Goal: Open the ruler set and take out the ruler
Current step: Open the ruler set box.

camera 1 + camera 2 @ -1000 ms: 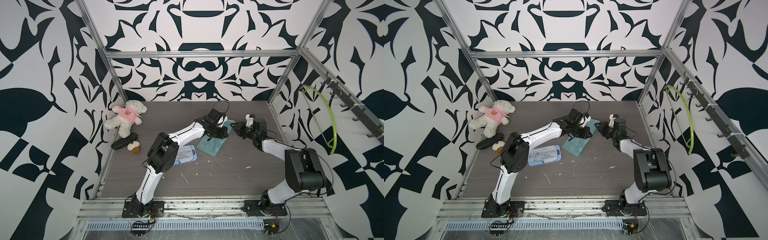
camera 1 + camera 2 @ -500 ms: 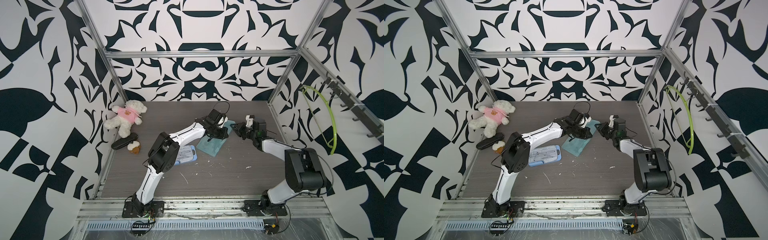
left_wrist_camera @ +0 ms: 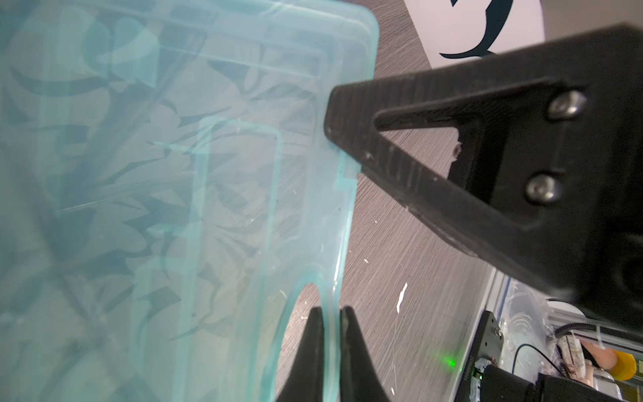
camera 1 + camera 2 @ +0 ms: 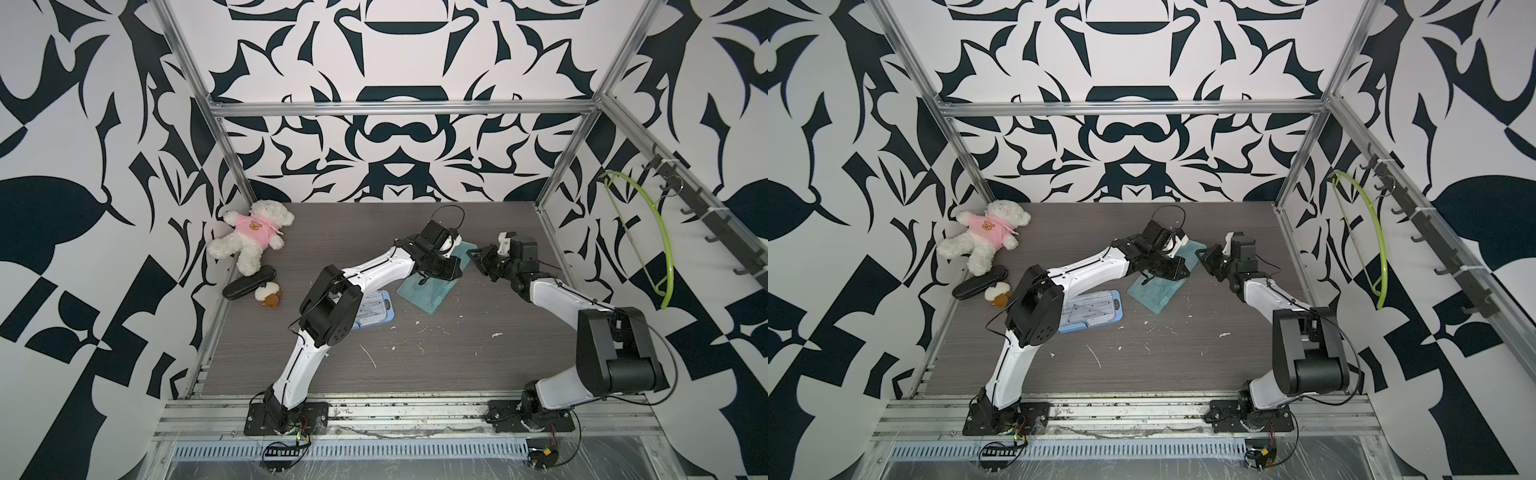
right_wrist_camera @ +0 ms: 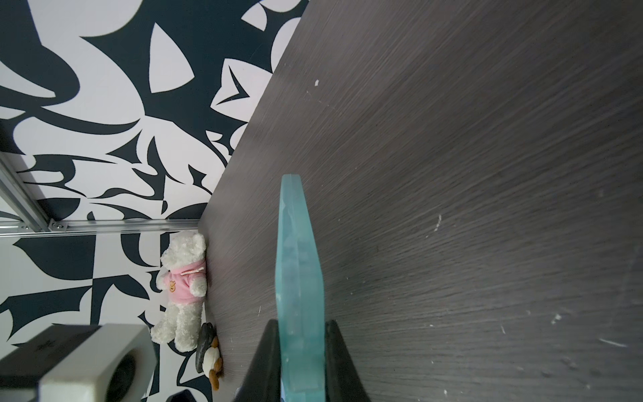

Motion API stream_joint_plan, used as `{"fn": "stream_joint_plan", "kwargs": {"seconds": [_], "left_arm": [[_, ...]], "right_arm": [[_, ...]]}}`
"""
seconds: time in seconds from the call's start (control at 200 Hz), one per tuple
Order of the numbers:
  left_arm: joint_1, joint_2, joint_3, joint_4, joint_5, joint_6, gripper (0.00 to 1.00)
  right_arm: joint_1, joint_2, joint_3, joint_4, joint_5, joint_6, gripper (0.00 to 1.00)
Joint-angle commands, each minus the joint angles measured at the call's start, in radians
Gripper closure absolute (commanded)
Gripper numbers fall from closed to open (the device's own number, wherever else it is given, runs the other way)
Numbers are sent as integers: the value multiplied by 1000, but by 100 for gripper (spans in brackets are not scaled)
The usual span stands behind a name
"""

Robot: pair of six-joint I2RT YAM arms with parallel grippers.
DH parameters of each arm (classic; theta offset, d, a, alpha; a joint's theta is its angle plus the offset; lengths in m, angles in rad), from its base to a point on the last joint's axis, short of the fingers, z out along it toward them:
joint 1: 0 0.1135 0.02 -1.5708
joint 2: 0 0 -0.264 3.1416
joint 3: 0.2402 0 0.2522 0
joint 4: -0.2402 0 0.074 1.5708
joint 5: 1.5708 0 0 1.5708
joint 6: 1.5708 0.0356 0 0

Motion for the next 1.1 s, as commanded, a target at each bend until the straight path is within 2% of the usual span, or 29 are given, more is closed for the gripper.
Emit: {"fn": "stream_joint_plan", "kwargs": {"seconds": [0.0,0.155,0.405,0.555,0.775,1.095], "left_arm": [[7,93,-14,-7,-99,-13,100],[4,114,-9,-9,-102,-21,100],[4,151,-7,1,-135,-51,100],[7,151,5,-6,-160,-63,100],[12,163,10,-15,-179,-89,100],[8,145,9,0,-155,-102,100]], "right_arm": [[25,-89,54,108,-161,73,100],[19,-89,50,176,-200,141,100],[-21,-174,73,142,-264,189,100],[-43,-249,68,75,-280,173,100],[-69,-362,39,10,-288,159,94],[-100,-426,43,-96,-260,77,91]]}}
